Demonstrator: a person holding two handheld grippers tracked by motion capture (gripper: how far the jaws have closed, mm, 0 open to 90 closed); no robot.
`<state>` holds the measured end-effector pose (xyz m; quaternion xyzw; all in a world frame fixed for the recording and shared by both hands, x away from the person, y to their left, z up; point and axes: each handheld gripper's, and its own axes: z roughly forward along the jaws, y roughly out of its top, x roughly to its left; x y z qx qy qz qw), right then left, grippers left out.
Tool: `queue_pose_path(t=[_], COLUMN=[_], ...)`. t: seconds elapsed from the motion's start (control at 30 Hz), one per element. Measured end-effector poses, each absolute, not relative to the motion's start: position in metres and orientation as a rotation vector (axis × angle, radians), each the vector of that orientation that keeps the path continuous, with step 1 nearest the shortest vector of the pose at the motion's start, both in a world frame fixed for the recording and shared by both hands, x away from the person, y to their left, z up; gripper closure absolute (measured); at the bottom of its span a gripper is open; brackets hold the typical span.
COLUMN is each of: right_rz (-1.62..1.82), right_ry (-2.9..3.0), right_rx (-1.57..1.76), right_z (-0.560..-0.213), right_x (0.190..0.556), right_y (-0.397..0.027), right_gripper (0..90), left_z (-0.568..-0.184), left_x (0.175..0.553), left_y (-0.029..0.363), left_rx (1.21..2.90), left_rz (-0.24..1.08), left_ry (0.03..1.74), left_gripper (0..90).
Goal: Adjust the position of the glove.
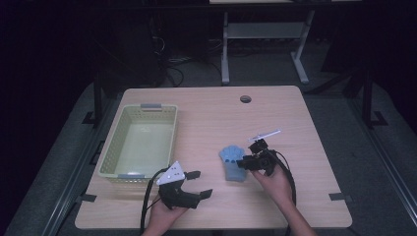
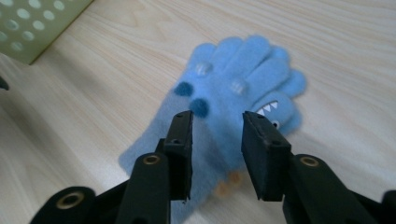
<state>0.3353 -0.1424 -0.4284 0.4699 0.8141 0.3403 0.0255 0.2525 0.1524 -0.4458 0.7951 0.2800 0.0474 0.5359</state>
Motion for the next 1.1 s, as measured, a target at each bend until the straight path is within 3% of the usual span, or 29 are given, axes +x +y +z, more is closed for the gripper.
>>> queue_pose_path(t=[0.37, 0.93, 1.1], right_rz=[1.241, 1.439, 1.468], right_ry=[2.486, 2.404, 2.382], right_rx=[1.577, 1.754, 1.799], right_z=[-0.44, -0.455, -0.457], right_x=[0.33, 0.334, 0.334], right_y=[-0.168, -0.18, -0.183], right_gripper=[40.9, 38.5, 38.9], left_z=[-0.446, -0.448, -0.464], left_x=[0.259, 0.3, 0.32], left_y=[0.146, 0.105, 0.103], left_rx=[1.854, 1.826, 1.763], left_rz=[0.024, -0.106, -0.238], left_ry=[0.777, 1.01, 1.155], left_gripper=[23.3, 26.7, 29.2])
